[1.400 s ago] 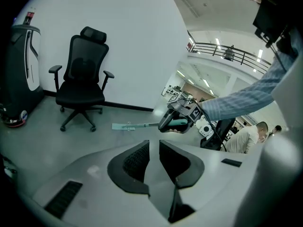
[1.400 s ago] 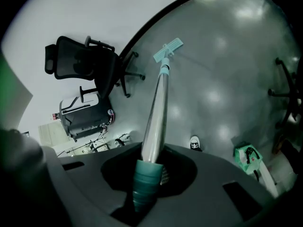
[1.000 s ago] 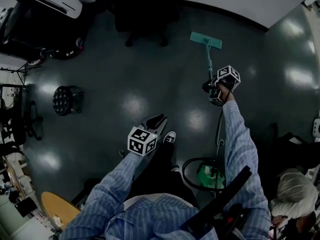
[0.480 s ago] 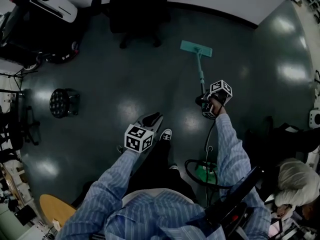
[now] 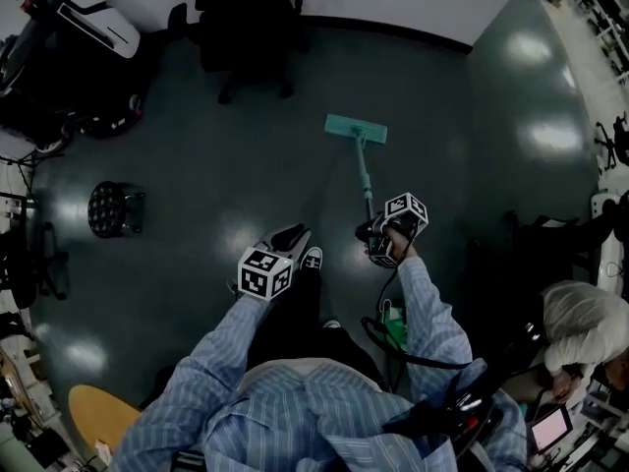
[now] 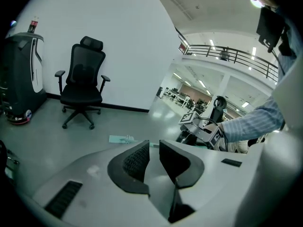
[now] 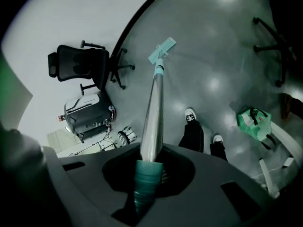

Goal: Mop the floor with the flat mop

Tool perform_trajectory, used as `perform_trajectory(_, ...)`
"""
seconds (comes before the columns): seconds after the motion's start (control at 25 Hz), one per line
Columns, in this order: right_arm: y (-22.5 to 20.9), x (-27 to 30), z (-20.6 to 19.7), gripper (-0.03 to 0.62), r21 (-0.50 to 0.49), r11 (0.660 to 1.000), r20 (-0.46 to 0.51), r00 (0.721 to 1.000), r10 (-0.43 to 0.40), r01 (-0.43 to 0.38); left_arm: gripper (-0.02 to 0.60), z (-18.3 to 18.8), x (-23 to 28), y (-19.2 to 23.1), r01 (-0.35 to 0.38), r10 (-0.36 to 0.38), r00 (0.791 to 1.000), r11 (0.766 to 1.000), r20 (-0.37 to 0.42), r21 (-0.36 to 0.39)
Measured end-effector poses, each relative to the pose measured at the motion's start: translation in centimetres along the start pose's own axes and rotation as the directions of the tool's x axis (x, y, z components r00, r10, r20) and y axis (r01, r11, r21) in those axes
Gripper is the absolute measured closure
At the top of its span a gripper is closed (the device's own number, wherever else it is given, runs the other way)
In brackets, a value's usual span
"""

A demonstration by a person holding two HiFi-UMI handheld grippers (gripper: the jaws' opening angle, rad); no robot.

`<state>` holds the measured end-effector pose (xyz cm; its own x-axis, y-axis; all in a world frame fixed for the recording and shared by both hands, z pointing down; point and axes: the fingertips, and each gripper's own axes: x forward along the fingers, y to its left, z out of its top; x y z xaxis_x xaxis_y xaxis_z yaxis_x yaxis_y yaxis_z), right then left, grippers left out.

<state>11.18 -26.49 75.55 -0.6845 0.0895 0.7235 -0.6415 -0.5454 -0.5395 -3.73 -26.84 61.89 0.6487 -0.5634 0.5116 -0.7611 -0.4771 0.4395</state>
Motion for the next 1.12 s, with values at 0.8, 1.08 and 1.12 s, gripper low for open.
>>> perform_trajectory(0.8,-19.6,-1.0,-28.9,0.551,-0.006,1.000,-0.043,0.999,-0.019,0.019,0.512,-13.8,-11.8,-17.7,0.009,-0.010,0.997,1.000,0.077,0.009)
perform_trajectory(1.08,-23.5,-1.1,-34.9,0.549,-0.021,0.999,-0.055,0.998,-0.025,0.024,0.512,-17.0,-15.0,-21.5,0.012,-0.015,0.997,0.999,0.075,0.040)
perform_trajectory(1.12,-23.8,-1.1,-35.5,0.549,-0.021,1.000,-0.057,0.998,-0.025,0.024,0.512,-17.1,-15.3,-21.9,0.013,-0.016,0.997,0.999,0.074,0.046)
